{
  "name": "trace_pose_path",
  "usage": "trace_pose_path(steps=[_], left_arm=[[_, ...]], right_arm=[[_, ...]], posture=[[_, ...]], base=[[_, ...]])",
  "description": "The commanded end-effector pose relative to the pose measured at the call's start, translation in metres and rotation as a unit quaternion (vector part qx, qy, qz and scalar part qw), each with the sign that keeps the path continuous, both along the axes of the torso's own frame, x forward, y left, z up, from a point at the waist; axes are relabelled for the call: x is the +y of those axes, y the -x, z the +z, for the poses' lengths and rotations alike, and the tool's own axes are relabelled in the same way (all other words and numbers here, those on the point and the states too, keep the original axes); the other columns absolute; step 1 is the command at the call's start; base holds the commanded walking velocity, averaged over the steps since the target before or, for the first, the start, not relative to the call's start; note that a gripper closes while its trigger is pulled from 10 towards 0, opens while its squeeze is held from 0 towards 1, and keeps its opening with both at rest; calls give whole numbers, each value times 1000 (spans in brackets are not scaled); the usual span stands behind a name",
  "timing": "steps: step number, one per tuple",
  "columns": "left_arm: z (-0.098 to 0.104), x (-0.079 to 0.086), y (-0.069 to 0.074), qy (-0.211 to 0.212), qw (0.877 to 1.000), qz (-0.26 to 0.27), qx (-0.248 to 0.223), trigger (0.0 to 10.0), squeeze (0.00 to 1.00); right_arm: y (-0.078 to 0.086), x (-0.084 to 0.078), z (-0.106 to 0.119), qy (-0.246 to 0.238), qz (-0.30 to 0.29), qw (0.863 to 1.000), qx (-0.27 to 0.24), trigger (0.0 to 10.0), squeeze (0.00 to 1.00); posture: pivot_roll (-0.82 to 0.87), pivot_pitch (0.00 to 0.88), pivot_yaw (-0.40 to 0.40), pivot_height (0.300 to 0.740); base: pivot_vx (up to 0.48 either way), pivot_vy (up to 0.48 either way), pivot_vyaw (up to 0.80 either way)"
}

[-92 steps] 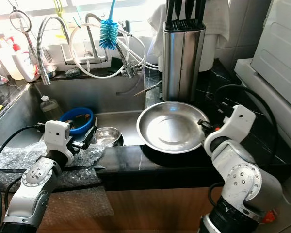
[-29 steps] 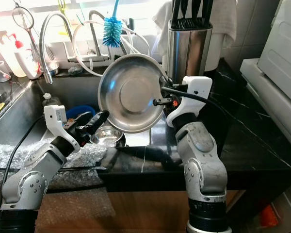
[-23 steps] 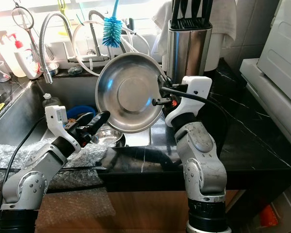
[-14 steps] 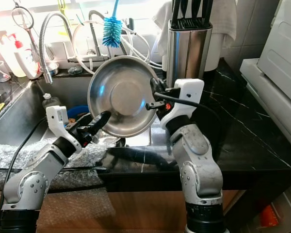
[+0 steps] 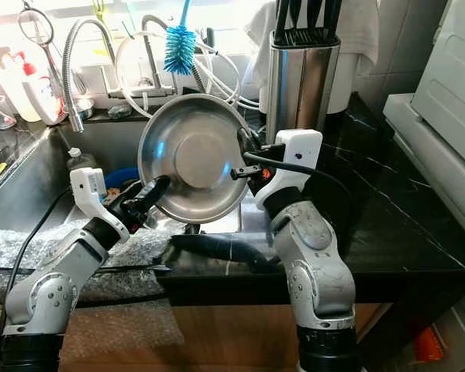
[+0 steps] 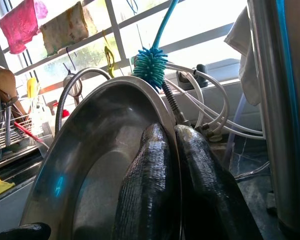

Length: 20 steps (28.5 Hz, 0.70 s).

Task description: Kitchen organization

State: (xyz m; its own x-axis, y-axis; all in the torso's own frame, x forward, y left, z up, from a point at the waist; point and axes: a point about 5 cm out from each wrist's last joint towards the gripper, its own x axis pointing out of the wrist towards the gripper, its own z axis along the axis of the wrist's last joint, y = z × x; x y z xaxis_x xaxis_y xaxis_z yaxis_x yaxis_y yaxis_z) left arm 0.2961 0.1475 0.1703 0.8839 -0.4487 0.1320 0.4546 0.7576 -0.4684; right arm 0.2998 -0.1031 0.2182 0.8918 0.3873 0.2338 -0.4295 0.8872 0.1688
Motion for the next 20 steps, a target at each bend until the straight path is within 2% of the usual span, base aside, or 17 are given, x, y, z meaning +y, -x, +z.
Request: trace_pose_path(steps=[1,20], left_arm=[[4,2,-2,4,1000,3,-2,0,0],[5,3,-4,2,1000,4,-3,0,0]], right_arm=[[1,4,6,-7,8,1000,-15,10000,0],[0,4,6,-4,2,1000,-18,10000,0]], posture=[[-100,0,83,740],[-99,0,88,740]], base=[[0,0,0],[0,0,0]])
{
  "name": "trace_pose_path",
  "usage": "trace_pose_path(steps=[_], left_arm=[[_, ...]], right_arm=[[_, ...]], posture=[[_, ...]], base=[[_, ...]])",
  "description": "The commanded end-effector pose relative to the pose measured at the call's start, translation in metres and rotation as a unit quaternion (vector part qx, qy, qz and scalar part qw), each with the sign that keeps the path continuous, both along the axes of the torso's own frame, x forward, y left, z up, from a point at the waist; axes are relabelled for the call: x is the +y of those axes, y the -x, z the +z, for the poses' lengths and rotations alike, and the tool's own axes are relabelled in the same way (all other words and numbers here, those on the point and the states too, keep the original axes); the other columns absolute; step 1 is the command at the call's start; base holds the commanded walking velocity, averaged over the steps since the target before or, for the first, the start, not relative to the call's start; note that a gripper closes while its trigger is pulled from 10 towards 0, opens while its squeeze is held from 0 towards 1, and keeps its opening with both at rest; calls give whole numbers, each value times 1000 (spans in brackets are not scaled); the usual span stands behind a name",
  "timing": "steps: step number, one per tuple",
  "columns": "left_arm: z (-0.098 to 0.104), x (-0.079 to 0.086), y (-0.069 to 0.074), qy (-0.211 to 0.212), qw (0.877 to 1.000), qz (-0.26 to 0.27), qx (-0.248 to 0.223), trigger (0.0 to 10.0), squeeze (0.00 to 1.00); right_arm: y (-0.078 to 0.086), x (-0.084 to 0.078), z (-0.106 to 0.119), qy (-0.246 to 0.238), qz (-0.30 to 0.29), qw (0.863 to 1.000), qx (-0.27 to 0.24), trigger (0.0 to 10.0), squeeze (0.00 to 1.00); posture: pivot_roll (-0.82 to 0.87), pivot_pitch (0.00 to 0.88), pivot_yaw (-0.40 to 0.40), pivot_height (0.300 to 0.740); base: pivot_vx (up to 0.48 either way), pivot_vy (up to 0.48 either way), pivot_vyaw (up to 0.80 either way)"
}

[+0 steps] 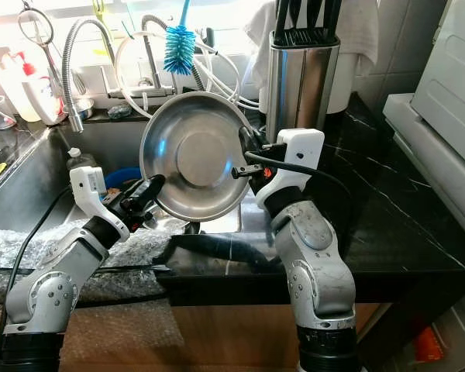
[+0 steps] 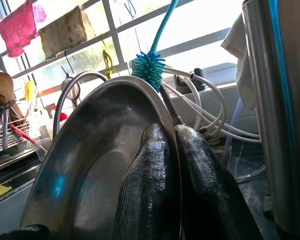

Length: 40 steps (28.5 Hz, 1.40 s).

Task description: Kitchen organization

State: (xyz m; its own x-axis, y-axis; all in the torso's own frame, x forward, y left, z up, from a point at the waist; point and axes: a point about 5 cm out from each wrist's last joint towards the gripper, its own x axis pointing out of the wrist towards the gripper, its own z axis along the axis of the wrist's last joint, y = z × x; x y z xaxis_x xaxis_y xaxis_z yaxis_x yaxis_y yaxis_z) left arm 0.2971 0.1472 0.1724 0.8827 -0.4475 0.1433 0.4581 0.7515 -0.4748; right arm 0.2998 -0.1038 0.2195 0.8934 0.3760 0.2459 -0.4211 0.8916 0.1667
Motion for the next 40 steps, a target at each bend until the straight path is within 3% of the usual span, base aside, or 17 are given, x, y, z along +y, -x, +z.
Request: trace_pose_path(steps=[1,13,14,28,29,40], left_arm=[[3,3,-3,-4,1000,4,1,0,0],[2,1,-2,0,1000,0,2,0,0],[1,0,-2,1,1000,0,2,0,0],[0,-2,-1,10,1000,6,8,0,0],[1,-2,-2,17,1000,15,8,0,0],[9,12,-12,58,995,83,1,0,0]], right_arm=[[0,5,6,-1,9,1000,-13,10000,0],[0,6,7,2,13,1000,-15,10000,0],[0,6,7,0,15,1000,-14,10000,1000],[0,8,8,-9,17,1000,-10,10000,1000],[0,8,8,-7,20,1000,-11,10000,0],[1,9,9,-4,22,1000,-11,10000,0]], posture=[[-99,0,88,740],[-103,0,83,740],[-102,0,82,740],[-99,0,79,740],[-99,0,80,740],[-96,0,82,740]], base=[[0,0,0],[0,0,0],[0,0,0],[0,0,0],[0,0,0],[0,0,0]])
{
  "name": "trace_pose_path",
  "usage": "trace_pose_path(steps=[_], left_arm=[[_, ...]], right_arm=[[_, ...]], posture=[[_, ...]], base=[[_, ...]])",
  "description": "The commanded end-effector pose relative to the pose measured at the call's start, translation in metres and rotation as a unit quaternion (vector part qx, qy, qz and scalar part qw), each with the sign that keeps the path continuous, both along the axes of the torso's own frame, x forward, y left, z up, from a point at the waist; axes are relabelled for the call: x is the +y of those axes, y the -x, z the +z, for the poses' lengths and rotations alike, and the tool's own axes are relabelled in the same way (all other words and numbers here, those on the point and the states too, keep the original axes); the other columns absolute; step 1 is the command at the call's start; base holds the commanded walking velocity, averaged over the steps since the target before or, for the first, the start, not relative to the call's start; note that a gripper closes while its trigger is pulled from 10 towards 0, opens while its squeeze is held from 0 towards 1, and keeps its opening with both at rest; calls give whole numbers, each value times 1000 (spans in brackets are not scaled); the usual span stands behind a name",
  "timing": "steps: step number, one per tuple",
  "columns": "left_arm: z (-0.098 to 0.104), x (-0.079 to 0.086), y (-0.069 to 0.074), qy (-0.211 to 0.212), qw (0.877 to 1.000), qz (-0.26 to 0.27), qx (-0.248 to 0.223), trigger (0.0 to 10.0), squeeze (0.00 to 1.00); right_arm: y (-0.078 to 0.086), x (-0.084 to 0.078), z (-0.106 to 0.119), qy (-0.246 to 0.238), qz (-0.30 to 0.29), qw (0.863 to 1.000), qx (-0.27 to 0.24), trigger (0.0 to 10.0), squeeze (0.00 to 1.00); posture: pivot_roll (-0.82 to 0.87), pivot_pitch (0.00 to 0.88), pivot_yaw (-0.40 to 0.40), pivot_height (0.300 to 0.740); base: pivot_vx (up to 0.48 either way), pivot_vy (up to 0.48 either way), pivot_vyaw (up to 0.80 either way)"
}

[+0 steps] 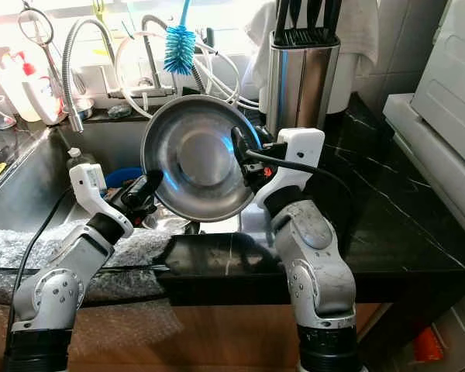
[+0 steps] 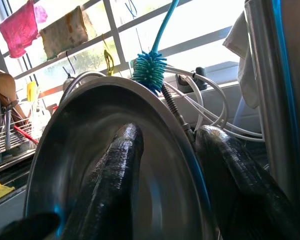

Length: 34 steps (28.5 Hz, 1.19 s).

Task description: Kitchen organization

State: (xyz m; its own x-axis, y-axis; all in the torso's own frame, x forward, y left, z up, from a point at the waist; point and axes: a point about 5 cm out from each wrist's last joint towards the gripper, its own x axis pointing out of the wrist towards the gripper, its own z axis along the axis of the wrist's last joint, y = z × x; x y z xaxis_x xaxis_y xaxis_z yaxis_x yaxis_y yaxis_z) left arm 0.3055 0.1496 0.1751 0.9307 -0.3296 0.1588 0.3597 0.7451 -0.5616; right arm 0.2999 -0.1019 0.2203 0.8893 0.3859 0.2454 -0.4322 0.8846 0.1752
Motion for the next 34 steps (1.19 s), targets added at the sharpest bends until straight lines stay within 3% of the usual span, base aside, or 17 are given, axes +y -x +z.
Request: trace_pose_path(steps=[1,7,12,13,14,15,16,17,19,20,25,29,30,31,32,33,34], left_arm=[[6,10,-3,10,999,29,-10,0,0],[8,15,-5,35,999,41,-8,0,0],[15,34,-13,52,992,117,-11,0,0],[16,38,-14,48,989,138,-11,941,0],[18,46,-16,32,985,171,-13,2784,0],[20,49,-17,16,982,186,-17,6706,0],[21,52,-18,0,980,198,-22,10000,0],[24,57,-21,-37,974,221,-30,10000,0],[24,61,-23,-63,969,236,-31,10000,0],[21,64,-26,-115,962,245,-24,10000,0],[12,70,-32,-205,943,262,-4,10000,0],[12,75,-38,-264,930,254,-18,10000,0],[12,77,-42,-302,919,252,-21,10000,0],[12,77,-42,-302,919,252,-21,10000,0],[11,81,-47,-339,904,261,-21,10000,0],[11,82,-48,-348,899,265,-19,10000,0],[11,85,-53,-377,885,274,-20,10000,0]], right_arm=[[1,6,7,-1,12,1000,-12,10000,0],[0,2,6,-3,0,1000,-8,10000,0],[0,0,6,-4,-11,1000,-7,10000,0],[-1,-1,6,-5,-11,1000,-7,10000,0],[-1,-1,7,-5,-13,1000,-8,10000,0],[-1,-1,7,-5,-14,1000,-8,10000,0],[-1,-1,7,-5,-14,1000,-8,10000,0],[-1,-1,7,-5,-14,1000,-7,10000,0],[-1,0,7,-5,-14,1000,-7,10000,0],[-1,0,7,-5,-14,1000,-7,10000,0],[0,1,7,-6,-16,1000,-7,10000,0],[2,0,8,-7,-18,1000,-8,10000,0],[3,0,7,-8,-18,1000,-8,10000,0],[3,0,7,-8,-18,1000,-8,10000,0],[4,1,7,-7,-17,1000,-6,10000,0],[4,1,6,-7,-17,1000,-5,10000,0],[4,1,6,-6,-16,1000,-3,10000,0]], posture=[[-96,0,82,740],[-100,0,84,740],[-99,0,82,740],[-99,0,82,740],[-99,0,82,740],[-99,0,82,740],[-99,0,82,740],[-96,0,83,740],[-97,0,84,740],[-101,0,87,740],[-104,0,90,740],[-110,0,95,740],[-110,0,95,740],[-110,0,95,740],[-112,0,93,740],[-112,0,93,740],[-112,0,92,740]], base=[[0,0,0],[0,0,0],[0,0,0],[0,0,0],[0,0,0],[0,0,0],[0,0,0],[0,0,0],[0,0,0],[0,0,0],[0,0,0],[0,0,0],[0,0,0],[0,0,0],[0,0,0],[0,0,0],[0,0,0]])
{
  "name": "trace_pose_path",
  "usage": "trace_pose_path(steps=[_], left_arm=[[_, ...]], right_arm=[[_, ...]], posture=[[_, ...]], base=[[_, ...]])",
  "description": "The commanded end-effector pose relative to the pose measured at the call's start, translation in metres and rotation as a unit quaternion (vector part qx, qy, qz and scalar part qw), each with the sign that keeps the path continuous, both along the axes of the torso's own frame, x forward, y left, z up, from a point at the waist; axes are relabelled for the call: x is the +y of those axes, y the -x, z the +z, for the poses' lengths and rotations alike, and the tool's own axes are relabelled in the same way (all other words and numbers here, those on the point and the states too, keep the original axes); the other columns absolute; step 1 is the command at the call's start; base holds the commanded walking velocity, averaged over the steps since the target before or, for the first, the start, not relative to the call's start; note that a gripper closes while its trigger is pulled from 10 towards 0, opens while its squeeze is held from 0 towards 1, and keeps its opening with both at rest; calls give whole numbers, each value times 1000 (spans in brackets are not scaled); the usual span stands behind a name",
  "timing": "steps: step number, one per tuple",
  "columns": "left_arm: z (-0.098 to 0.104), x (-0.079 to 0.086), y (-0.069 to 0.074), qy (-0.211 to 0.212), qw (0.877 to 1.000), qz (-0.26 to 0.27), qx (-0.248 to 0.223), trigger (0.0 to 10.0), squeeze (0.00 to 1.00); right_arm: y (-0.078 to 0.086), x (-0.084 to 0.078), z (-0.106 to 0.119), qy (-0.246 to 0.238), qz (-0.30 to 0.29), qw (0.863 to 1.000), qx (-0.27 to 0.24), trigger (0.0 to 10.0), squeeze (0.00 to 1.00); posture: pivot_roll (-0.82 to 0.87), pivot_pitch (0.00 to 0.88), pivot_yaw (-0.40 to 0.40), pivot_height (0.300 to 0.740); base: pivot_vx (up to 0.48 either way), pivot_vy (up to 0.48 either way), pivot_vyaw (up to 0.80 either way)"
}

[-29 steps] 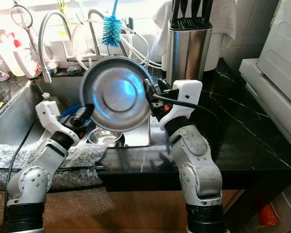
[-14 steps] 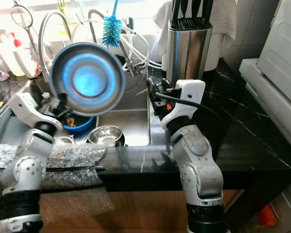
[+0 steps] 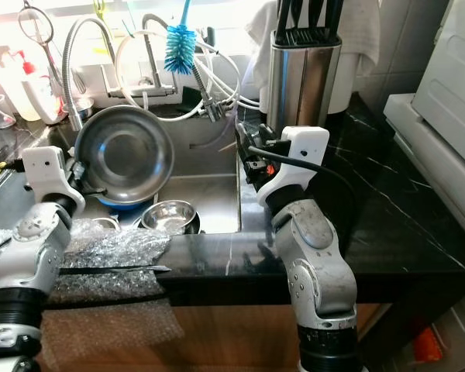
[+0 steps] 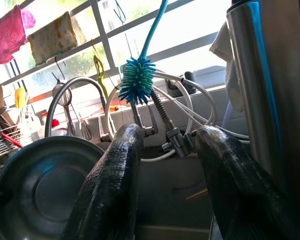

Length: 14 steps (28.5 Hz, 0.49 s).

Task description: Kitchen organization

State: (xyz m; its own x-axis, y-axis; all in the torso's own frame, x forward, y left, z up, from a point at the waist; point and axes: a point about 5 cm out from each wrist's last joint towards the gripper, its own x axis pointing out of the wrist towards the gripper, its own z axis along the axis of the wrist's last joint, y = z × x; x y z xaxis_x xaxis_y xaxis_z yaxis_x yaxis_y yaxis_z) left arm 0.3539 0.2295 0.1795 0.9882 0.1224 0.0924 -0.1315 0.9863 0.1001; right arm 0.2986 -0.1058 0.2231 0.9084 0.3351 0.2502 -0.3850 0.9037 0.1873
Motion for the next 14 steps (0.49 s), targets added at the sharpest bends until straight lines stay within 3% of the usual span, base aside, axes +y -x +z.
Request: trace_pose_path(steps=[1,3,6,7,10,14], left_arm=[[7,5,-4,-39,999,15,-10,10000,0],[3,4,-10,-104,994,27,10,10000,0],[-1,3,-15,-110,993,27,23,10000,0],[-4,-3,-19,-154,987,9,34,10000,0],[-14,-14,-27,-234,970,-24,65,10000,0],[-21,-21,-31,-255,962,-46,87,10000,0]], right_arm=[[3,5,3,0,10,1000,-4,10000,0],[5,7,2,5,13,1000,-3,10000,0],[5,7,1,8,13,1000,-2,10000,0],[6,6,1,9,11,1000,-1,10000,0],[8,5,1,10,8,1000,0,10000,0],[10,5,0,11,8,1000,2,10000,0]], posture=[[-112,0,92,740],[-114,0,94,740],[-123,0,93,740],[-125,0,93,740],[-135,0,93,740],[-142,0,96,740]], base=[[0,0,0],[0,0,0],[0,0,0],[0,0,0],[0,0,0],[0,0,0]])
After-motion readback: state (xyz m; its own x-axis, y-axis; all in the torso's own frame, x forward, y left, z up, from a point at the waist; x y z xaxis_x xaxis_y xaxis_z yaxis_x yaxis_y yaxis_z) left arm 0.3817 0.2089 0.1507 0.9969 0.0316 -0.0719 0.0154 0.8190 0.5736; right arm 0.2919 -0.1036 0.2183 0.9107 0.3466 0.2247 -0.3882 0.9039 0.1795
